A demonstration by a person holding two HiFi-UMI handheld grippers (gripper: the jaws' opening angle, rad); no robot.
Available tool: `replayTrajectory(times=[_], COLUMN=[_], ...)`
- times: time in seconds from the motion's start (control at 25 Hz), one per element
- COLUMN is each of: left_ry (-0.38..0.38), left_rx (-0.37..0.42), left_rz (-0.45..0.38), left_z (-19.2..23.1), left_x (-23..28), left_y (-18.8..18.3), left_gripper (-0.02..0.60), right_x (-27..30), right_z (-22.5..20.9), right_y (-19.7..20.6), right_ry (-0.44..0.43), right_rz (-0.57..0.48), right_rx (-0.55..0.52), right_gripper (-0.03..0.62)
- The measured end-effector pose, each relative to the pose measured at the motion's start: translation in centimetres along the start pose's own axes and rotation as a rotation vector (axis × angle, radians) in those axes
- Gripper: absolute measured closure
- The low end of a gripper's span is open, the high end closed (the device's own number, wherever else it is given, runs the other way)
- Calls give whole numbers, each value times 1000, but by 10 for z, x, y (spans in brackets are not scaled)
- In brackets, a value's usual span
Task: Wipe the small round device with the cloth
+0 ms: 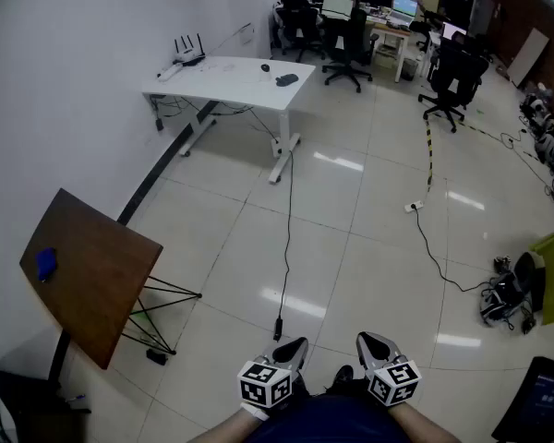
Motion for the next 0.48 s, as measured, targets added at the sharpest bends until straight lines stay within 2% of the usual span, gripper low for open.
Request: replayTrajectory(times=[0.28,0.48], left_ry=[-1,-34], left_rx=[-5,19], left_rz=[20,25], left_z=[15,24], left_x=[12,46], left_y=[-6,-18], left_gripper=[578,578], right_x=[14,42], right_z=[-8,-37], right_y=[4,-3], right_ry=[25,-6], right_rz=[4,-12], right_rx=[20,39], right_gripper=[582,582])
Point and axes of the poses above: the fingertips, and each gripper's own axes: x forward along the fingers, z to its left, y out of its underside, the point moved 4 cm from there along -x, backward along the fingers, and after that the axes turned 8 degrees about -z, right-handed, at the moved point
